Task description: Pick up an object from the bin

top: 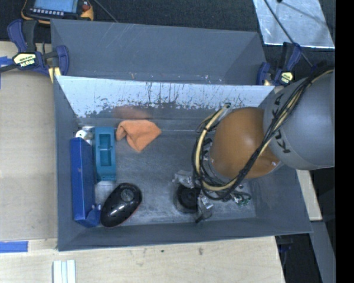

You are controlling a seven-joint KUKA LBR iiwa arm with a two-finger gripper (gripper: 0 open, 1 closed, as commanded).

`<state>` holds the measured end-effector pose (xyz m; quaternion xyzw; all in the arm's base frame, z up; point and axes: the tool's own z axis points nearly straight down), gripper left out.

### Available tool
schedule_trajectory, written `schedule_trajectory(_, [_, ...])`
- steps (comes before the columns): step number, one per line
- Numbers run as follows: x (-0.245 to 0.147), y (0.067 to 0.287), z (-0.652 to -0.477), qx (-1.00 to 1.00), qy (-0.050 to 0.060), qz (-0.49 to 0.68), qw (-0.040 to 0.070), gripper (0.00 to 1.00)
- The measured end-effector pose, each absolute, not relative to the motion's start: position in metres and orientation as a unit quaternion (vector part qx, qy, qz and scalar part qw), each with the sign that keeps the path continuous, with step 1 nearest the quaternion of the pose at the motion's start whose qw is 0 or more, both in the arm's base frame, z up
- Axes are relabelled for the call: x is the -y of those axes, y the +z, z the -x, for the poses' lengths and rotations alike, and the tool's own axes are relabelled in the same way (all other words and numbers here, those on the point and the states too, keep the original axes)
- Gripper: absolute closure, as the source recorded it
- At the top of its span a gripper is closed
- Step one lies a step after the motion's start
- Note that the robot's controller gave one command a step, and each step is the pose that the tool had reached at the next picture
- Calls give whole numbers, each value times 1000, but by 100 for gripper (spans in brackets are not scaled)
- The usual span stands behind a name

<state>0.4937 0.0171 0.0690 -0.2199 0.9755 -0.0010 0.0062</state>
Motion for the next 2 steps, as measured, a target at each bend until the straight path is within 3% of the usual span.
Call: schedule_trajectory(2, [-17, 95, -492, -976, 0, 220, -1, 100])
